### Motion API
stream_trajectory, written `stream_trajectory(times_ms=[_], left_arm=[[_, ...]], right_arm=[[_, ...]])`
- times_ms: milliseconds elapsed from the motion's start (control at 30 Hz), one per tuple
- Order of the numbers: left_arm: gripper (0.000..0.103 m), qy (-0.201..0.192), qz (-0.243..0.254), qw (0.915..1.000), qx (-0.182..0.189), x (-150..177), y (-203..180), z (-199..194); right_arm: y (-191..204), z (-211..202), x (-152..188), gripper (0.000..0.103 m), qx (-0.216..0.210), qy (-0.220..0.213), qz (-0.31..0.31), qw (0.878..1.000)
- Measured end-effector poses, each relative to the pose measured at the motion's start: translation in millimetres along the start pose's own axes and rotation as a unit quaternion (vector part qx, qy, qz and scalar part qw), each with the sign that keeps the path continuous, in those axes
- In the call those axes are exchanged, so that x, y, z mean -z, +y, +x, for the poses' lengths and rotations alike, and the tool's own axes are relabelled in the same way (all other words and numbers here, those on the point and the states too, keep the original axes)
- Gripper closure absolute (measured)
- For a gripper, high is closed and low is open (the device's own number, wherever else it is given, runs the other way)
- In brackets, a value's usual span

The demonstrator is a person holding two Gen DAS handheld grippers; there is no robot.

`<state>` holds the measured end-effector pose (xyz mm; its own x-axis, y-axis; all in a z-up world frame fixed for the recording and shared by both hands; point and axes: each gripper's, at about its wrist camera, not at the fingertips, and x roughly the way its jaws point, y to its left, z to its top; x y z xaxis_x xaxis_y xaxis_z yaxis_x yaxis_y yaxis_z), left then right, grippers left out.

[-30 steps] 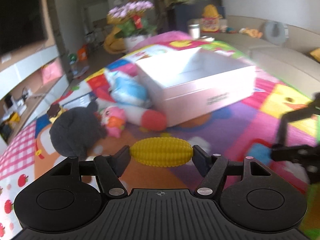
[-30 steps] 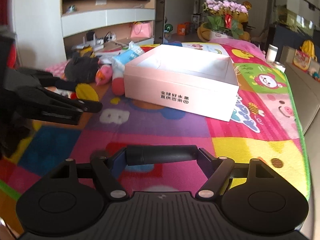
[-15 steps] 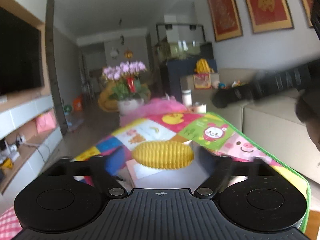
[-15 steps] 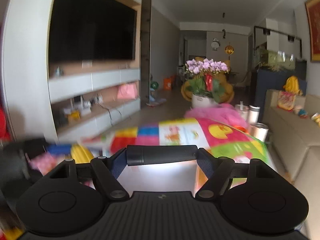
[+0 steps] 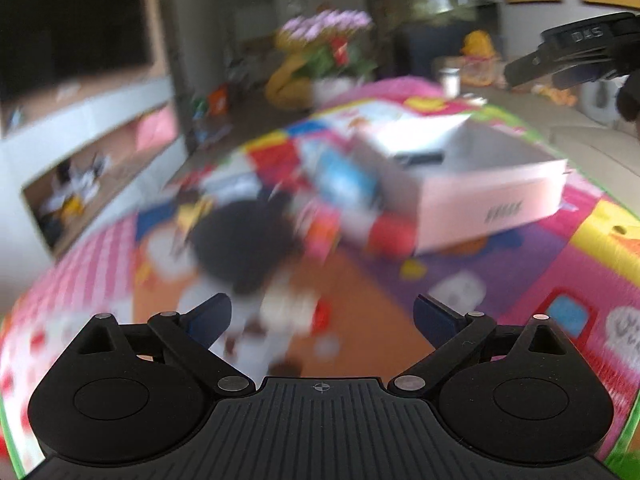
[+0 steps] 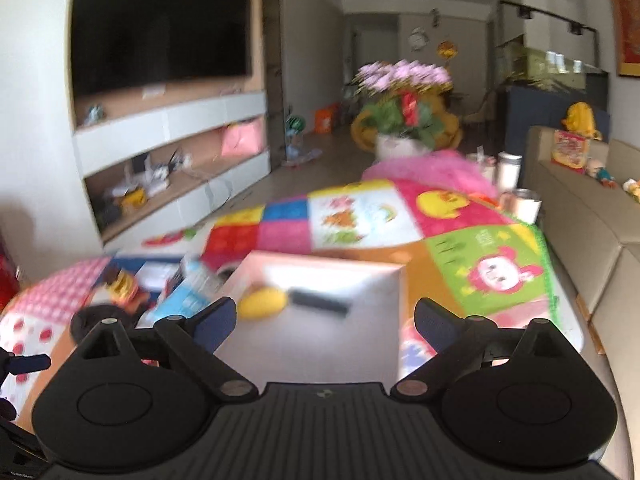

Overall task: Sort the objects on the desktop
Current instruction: 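Lower the black cylinder into the pink box with the right tool while the left drops the corn toy in, then grasp the pink pig figurine with the right tool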

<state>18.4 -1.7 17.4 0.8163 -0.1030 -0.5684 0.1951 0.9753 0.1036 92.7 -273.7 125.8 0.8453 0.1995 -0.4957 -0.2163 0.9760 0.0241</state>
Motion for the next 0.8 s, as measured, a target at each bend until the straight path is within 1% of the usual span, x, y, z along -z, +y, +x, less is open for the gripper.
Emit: stream_trajectory(times_ms=[67,133,200,233,267,300,333,433,500,533,567,633,667,733,800], left_arm=[[0.003,0.013,-0.028,0.9993,-0.02,13,10,1],[0.003,0.018,-0.054,0.9978,-0.034,17,17,3],[0.002,0.023,-0.079,0.996,-0.033,24,27,2],[0.002,0.02,-0.091,0.9952,-0.03,26,31,-1],[0.001,0.012,-0.102,0.9944,-0.028,26,35,-3],[0.001,0.006,-0.109,0.9936,-0.028,27,37,-5],[0.001,0.004,-0.116,0.9929,-0.027,28,38,-6],[0.001,0.001,-0.129,0.9916,-0.011,29,41,-6],[0.001,0.003,-0.135,0.9909,-0.002,30,42,-4],[0.001,0.006,-0.137,0.9905,0.001,29,41,-2],[0.001,0.007,-0.14,0.9901,0.005,30,42,-2],[0.0,0.009,-0.147,0.9891,0.009,31,44,-2],[0.0,0.012,-0.15,0.9885,0.011,31,45,-1],[0.0,0.014,-0.154,0.988,0.013,32,45,-1],[0.0,0.013,-0.154,0.9879,0.014,32,44,-2]], right_arm=[[20,8,1,0.007,-0.014,0.008,-0.021,1.0],[43,14,4,0.007,-0.027,0.015,-0.049,0.998],[60,20,1,0.009,-0.014,0.011,-0.072,0.997],[62,28,-1,0.01,0.005,0.008,-0.08,0.997],[61,37,-5,0.013,0.035,0.002,-0.09,0.995],[58,46,-8,0.014,0.064,-0.002,-0.094,0.993],[49,56,-11,0.014,0.084,0.004,-0.089,0.992],[7,95,-10,0.015,0.127,0.053,-0.042,0.99],[-11,116,-2,0.016,0.152,0.084,-0.035,0.984],[-16,123,1,0.016,0.153,0.097,-0.035,0.983],[-19,129,6,0.016,0.145,0.111,-0.032,0.983],[-17,135,11,0.016,0.109,0.124,-0.02,0.986],[-12,136,12,0.014,0.086,0.123,-0.016,0.988],[0,138,10,0.013,0.086,0.111,-0.022,0.99],[9,142,7,0.013,0.071,0.1,-0.035,0.992]])
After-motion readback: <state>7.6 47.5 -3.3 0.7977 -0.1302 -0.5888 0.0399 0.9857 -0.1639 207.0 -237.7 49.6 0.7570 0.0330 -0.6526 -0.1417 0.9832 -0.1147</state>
